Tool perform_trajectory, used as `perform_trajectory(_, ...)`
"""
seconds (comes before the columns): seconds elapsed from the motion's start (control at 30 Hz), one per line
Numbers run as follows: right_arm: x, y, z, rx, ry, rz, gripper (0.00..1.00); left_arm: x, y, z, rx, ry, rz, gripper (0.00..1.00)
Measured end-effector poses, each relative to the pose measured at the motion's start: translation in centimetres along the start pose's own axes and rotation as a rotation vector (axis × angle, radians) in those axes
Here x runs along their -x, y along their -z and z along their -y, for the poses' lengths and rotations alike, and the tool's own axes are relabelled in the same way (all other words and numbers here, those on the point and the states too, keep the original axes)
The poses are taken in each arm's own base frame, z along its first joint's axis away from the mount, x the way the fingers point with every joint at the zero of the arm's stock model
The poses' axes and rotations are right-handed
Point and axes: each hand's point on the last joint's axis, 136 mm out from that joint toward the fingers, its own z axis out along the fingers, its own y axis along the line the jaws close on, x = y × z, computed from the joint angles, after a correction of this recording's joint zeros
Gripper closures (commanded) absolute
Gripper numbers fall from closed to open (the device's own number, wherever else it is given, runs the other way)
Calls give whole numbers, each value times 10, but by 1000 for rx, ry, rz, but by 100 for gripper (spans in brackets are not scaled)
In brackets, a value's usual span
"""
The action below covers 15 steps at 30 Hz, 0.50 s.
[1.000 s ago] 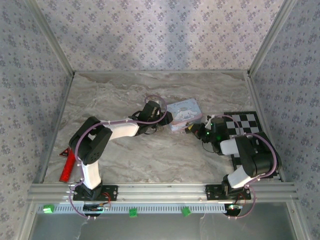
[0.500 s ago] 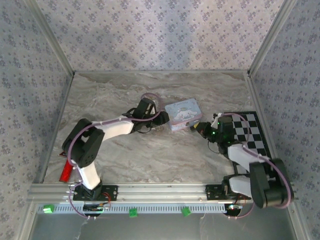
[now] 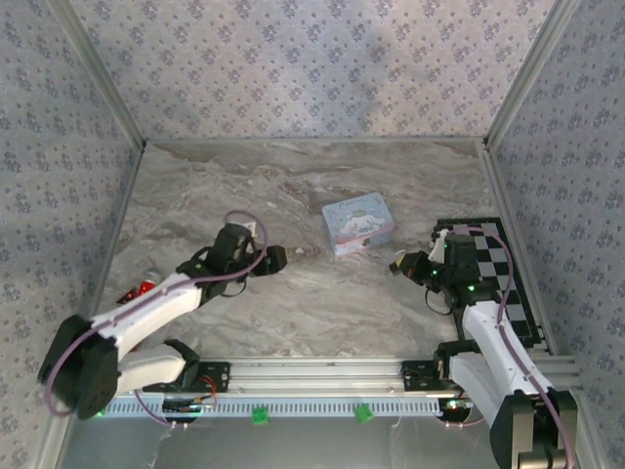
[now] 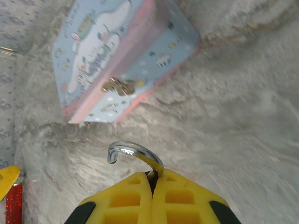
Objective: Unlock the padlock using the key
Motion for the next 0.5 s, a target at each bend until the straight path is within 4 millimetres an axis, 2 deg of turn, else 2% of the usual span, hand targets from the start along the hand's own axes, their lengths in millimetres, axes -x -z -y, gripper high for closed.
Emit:
perform_trajectory(0.07,-4,4,6,-19,-21,-12,95,0,14,-7,11,-17,31,21)
perform_trajectory(0.23,-11,16,19,-48,-85,-12,95,12,50,-7,-14,-73,155,19)
perform_trajectory(0.37,-23,19,35,-69,-168,-35,95,5,63,-26,25,-93,212,16)
perform_trajectory(0.5,-39,17,52,-92,-266,-65,96,-12,67,-48,50,-96,243,15)
